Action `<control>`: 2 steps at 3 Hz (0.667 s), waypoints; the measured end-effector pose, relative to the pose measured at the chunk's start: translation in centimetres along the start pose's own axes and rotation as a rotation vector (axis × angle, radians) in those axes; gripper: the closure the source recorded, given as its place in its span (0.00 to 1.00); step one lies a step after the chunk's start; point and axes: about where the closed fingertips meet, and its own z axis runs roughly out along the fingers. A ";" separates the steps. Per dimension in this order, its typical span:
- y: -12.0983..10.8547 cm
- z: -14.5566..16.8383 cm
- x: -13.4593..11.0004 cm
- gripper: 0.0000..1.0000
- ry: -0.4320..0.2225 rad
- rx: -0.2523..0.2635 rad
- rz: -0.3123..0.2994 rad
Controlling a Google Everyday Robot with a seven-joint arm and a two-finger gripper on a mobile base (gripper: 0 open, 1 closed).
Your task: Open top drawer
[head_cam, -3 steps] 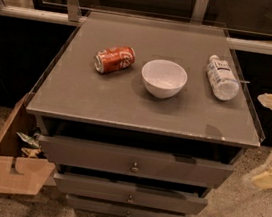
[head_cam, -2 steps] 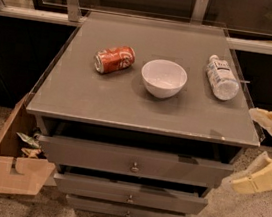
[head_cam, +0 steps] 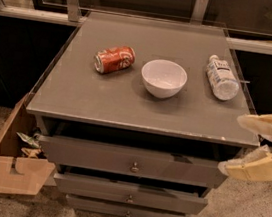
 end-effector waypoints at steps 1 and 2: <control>0.0 0.0 0.0 0.51 0.000 0.000 0.000; 0.0 0.0 0.0 0.72 0.000 0.000 0.000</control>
Offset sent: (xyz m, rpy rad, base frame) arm 0.0000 0.0000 0.0000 0.0000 0.0000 0.0000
